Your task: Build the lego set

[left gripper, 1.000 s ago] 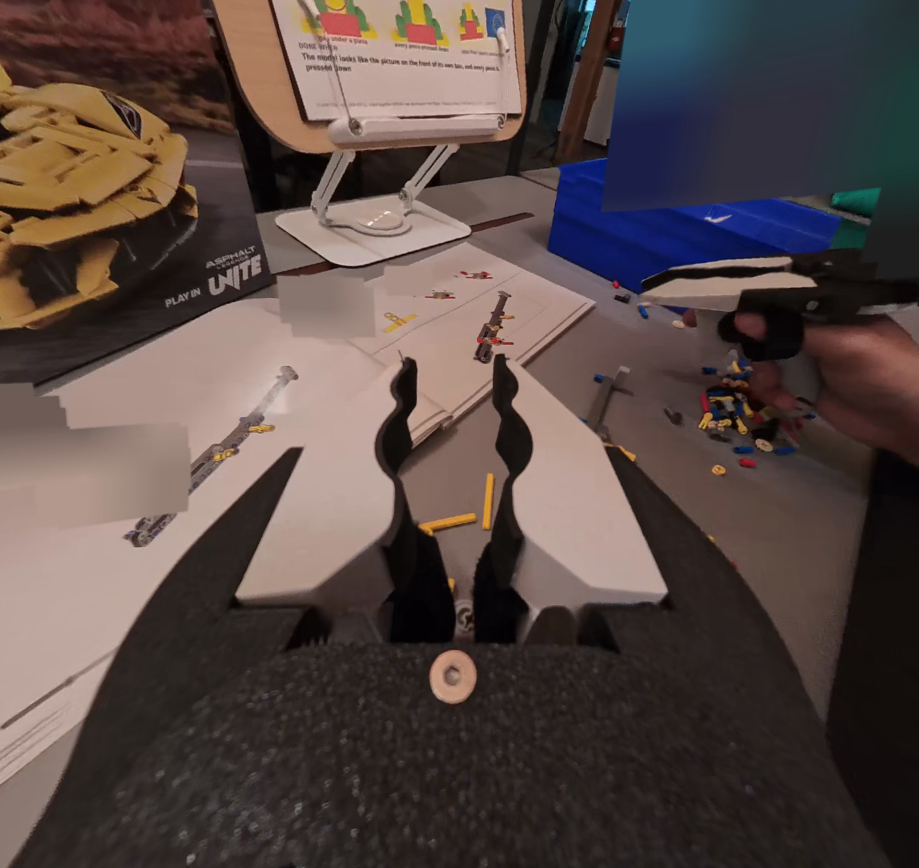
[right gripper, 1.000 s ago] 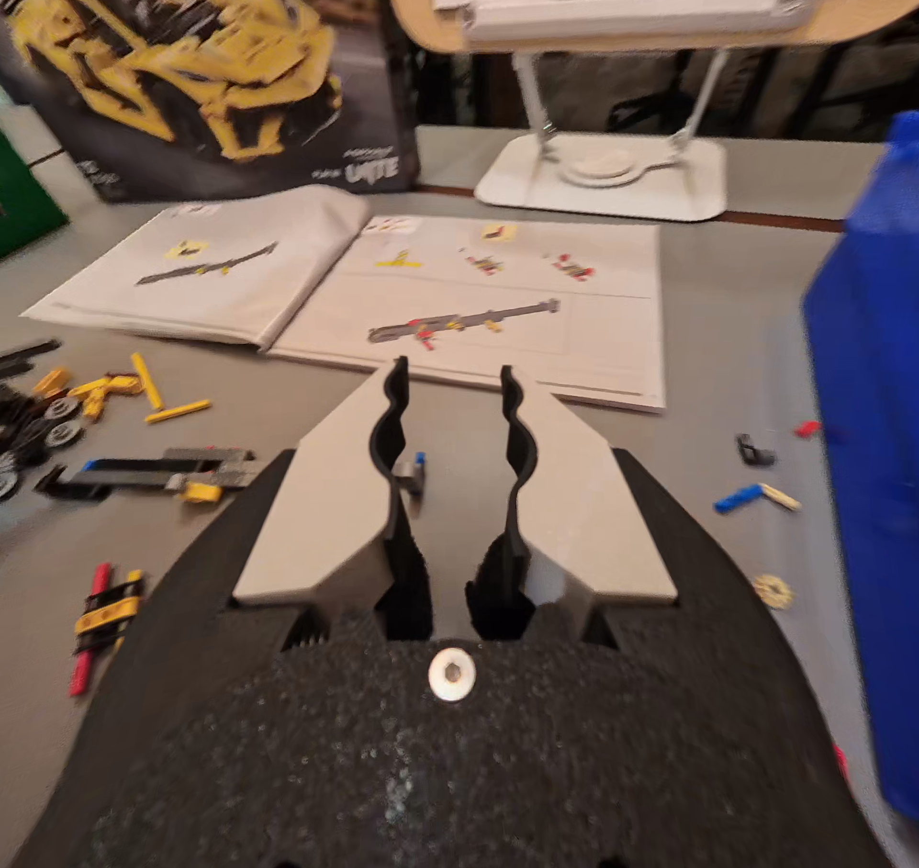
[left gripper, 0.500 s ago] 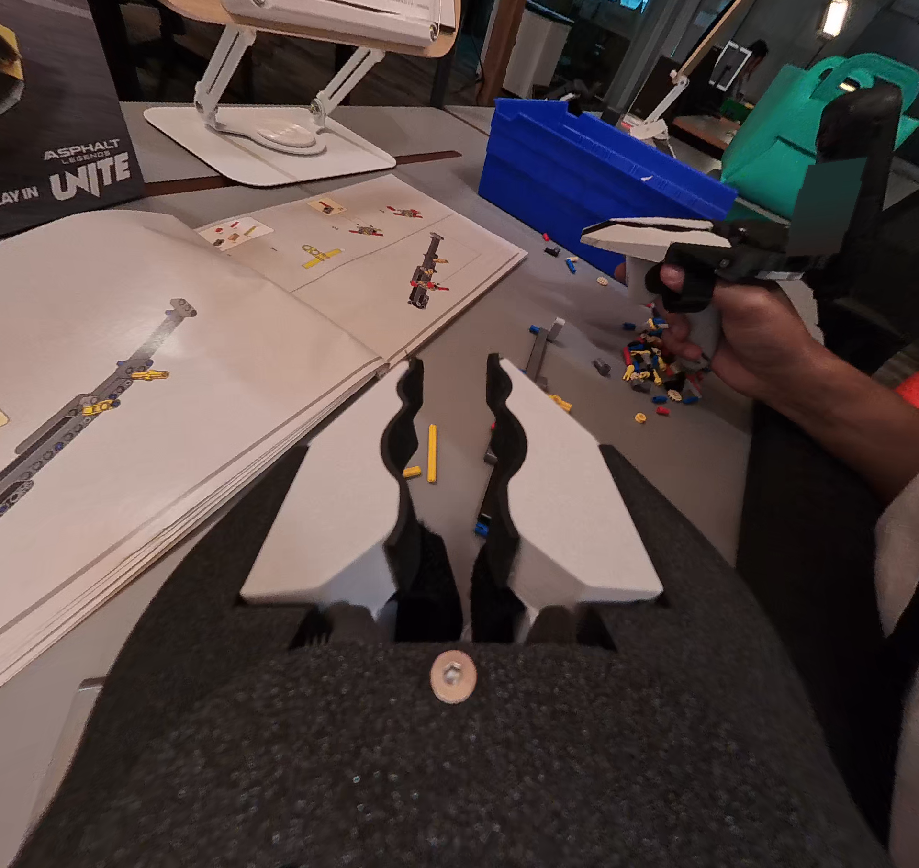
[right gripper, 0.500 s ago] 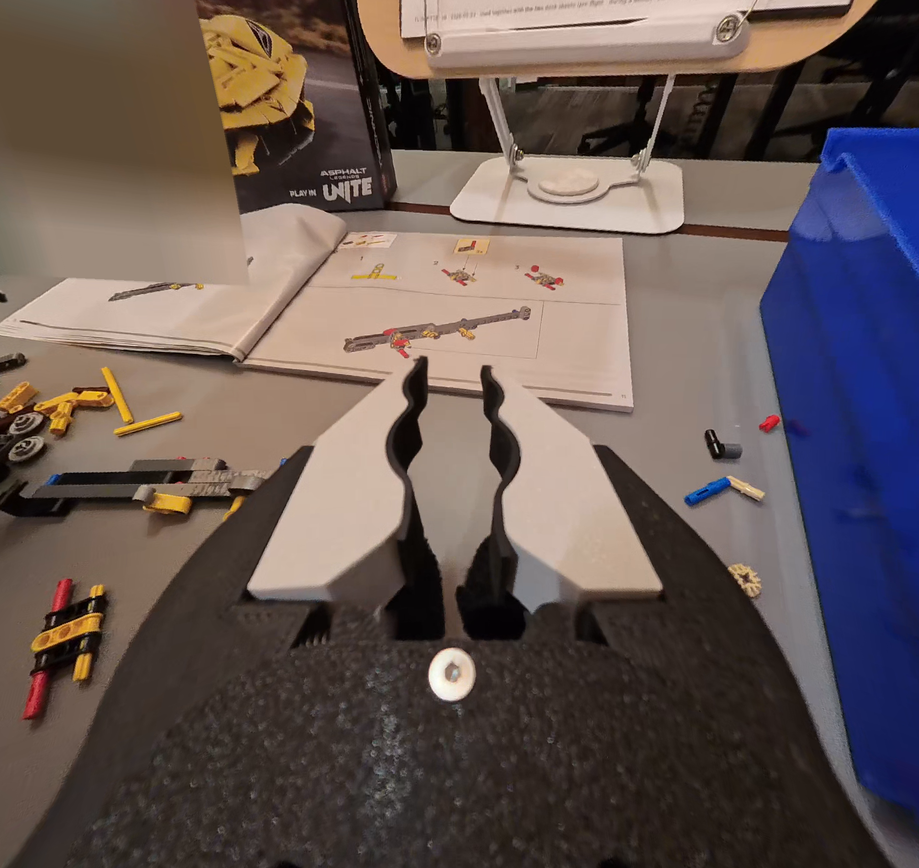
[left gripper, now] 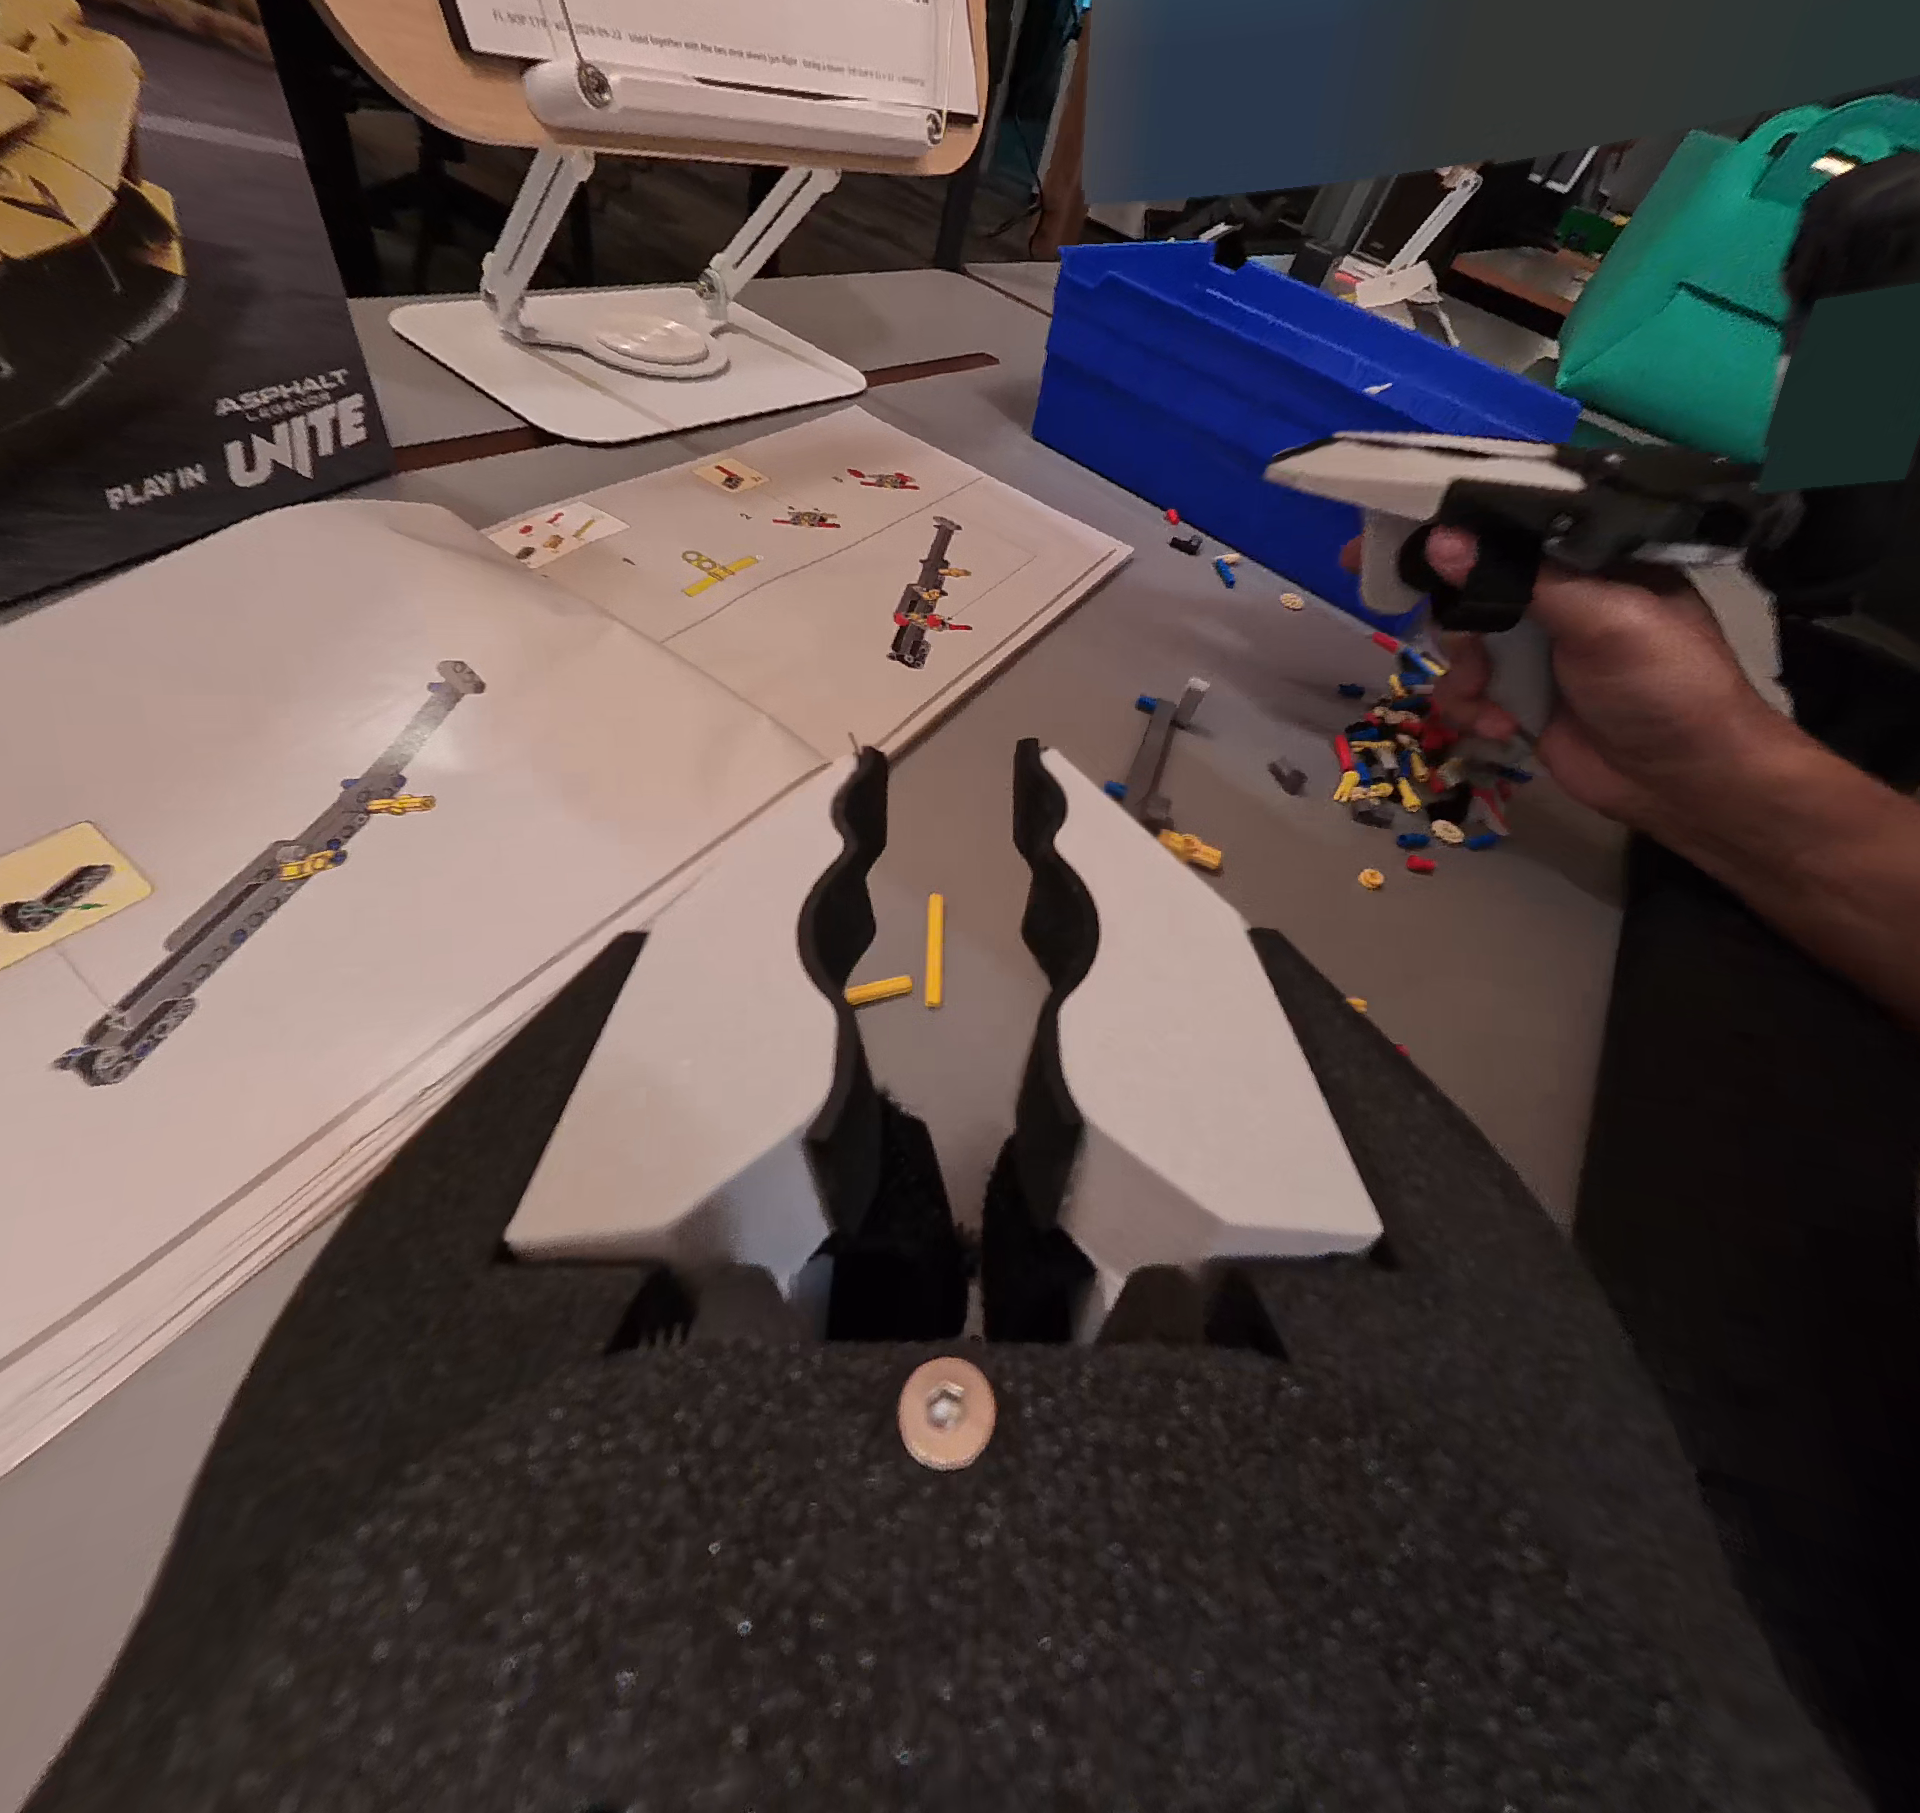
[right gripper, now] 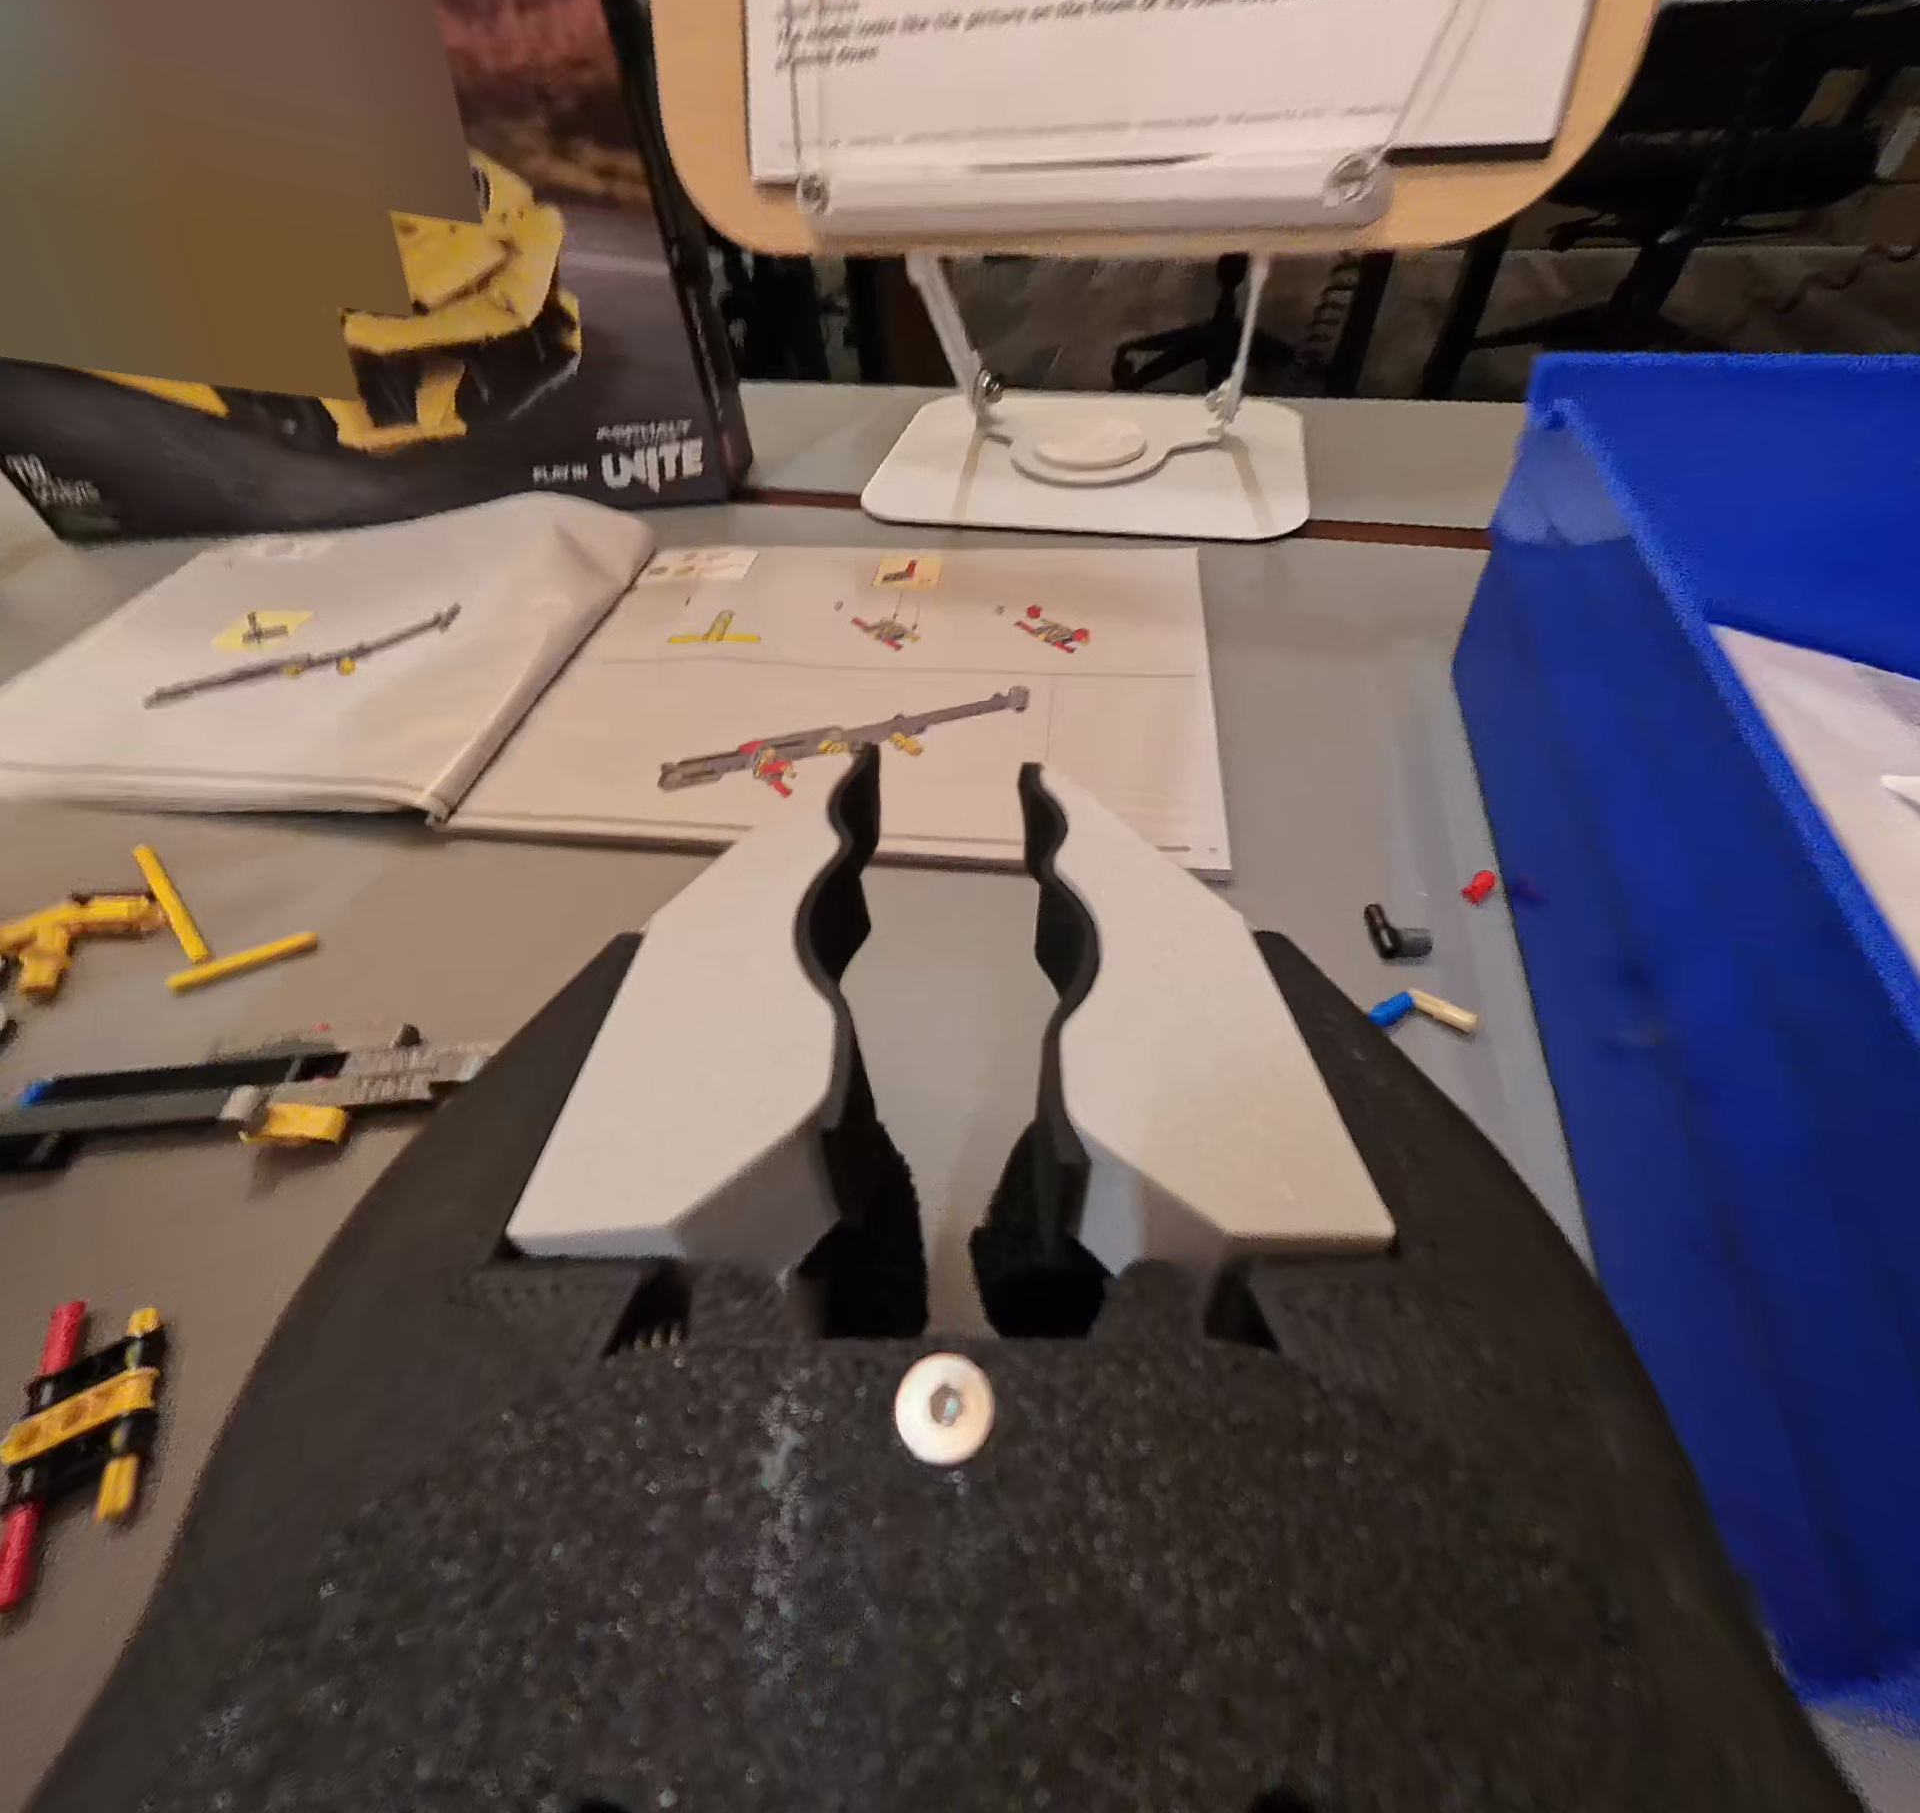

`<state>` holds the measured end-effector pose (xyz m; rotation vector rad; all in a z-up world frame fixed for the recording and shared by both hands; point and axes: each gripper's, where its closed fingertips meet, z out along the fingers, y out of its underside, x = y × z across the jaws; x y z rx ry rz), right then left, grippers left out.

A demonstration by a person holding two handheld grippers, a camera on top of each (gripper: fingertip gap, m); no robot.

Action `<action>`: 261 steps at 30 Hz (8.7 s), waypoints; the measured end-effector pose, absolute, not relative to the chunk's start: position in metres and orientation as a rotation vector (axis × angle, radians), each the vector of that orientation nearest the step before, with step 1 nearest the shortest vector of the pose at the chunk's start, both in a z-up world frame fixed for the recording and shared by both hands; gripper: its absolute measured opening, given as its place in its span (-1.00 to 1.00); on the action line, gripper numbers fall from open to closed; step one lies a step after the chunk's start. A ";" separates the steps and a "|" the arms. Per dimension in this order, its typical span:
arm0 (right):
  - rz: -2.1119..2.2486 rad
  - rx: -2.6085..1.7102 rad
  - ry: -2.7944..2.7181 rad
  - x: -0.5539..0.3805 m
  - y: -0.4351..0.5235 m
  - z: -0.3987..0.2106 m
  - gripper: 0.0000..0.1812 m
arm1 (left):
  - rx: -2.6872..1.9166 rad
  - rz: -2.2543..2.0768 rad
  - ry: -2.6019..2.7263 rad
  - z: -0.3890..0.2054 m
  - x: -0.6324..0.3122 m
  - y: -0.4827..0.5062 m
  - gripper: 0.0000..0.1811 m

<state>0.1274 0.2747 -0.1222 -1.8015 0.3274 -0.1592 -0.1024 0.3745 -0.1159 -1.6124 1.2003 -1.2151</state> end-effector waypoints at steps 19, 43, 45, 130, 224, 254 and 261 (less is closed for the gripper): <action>-0.053 -2.173 0.463 0.114 0.102 -0.169 -0.59 | -1.596 -0.955 1.266 -0.133 -0.110 0.369 -0.78; -0.324 -2.278 0.241 0.100 0.149 -0.188 -0.86 | -1.527 -0.878 1.368 -0.137 -0.103 0.347 -0.78; -0.365 -2.279 0.287 0.113 0.143 -0.189 -0.83 | -1.530 -0.886 1.369 -0.137 -0.103 0.346 -0.78; -0.021 -2.447 -0.270 -0.050 0.196 -0.213 -0.93 | -1.578 -0.835 1.291 -0.137 -0.108 0.367 -0.81; -0.099 -2.219 0.356 0.075 0.132 -0.185 -0.72 | -1.557 -0.810 1.406 -0.154 -0.093 0.352 -0.81; -0.047 -2.199 0.334 0.071 0.133 -0.186 -0.77 | -1.939 -0.283 0.924 -0.147 -0.365 0.385 -0.81; -0.025 -2.182 0.391 0.077 0.131 -0.185 -0.74 | -1.929 -0.589 0.952 -0.144 -0.320 0.358 -0.81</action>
